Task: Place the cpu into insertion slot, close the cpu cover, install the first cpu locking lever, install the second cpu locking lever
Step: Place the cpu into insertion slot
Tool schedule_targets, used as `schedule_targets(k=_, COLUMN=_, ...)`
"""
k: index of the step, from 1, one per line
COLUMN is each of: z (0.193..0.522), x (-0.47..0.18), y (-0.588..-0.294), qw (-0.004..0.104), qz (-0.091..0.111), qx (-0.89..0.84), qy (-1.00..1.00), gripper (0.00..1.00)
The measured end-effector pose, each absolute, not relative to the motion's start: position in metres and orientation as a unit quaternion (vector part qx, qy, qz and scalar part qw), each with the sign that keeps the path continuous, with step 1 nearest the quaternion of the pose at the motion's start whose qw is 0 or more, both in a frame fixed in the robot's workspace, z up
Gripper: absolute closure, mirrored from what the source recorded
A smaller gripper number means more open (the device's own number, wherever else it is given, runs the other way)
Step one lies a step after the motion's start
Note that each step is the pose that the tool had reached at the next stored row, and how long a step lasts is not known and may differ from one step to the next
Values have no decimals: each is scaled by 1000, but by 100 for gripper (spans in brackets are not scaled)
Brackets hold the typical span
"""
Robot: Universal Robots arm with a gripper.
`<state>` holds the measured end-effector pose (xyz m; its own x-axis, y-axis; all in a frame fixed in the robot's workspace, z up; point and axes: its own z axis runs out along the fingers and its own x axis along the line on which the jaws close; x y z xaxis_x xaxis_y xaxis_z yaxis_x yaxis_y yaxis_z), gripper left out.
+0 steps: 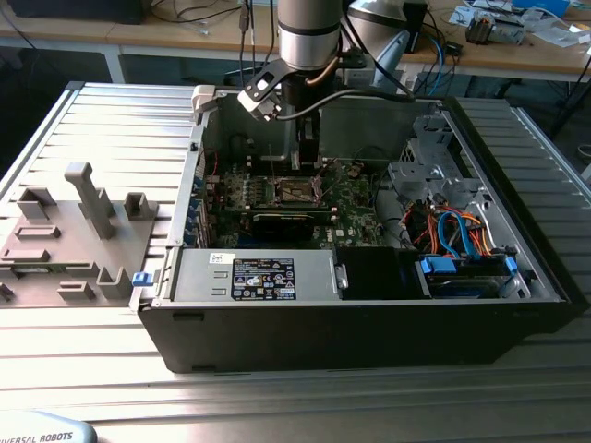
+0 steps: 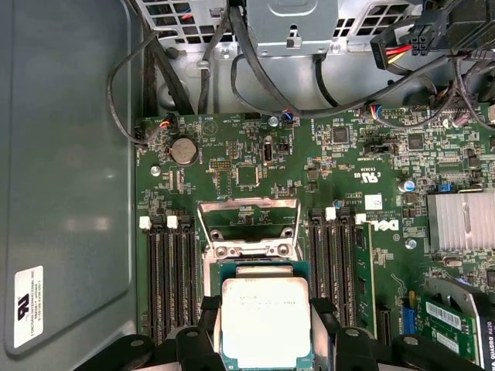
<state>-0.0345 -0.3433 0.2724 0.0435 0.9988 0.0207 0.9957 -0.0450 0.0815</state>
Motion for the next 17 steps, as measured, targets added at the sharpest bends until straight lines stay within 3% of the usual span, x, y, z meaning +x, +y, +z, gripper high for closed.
schedule_targets(k=17, z=260, x=-35, y=-343, qw=23, qz=35, qx=722, qy=691, gripper=46)
